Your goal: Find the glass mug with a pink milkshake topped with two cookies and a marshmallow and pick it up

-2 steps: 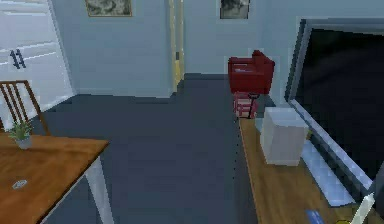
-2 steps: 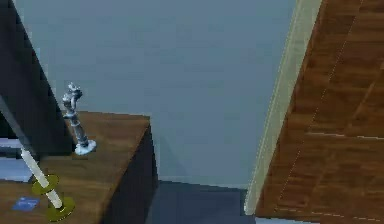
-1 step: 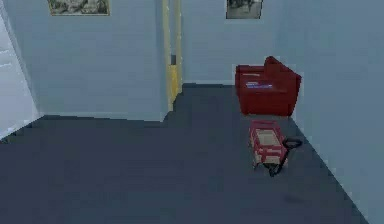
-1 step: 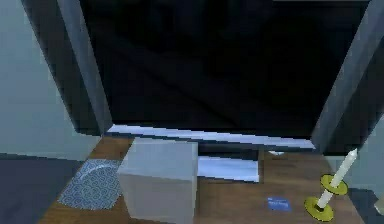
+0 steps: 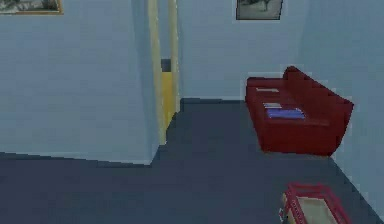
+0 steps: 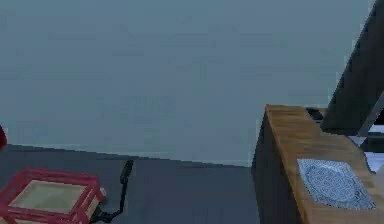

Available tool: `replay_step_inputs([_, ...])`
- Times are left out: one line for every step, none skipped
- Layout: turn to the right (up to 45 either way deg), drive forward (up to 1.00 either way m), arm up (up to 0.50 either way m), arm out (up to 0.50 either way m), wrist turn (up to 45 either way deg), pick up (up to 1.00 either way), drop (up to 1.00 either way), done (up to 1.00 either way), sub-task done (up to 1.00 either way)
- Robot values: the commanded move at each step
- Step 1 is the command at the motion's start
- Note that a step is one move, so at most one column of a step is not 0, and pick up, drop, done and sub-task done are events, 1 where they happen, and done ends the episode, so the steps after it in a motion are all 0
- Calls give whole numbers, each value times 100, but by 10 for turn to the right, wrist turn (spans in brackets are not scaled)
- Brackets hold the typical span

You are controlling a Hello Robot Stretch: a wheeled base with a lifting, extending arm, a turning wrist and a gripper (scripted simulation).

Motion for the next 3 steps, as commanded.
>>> replay_step_inputs([0, 100, 0, 0, 0, 0, 0, 0, 0])
replay_step_inputs([30, 0, 0, 0, 0, 0, 0, 0, 0])
replay_step_inputs([120, 0, 0, 0, 0, 0, 0, 0, 0])
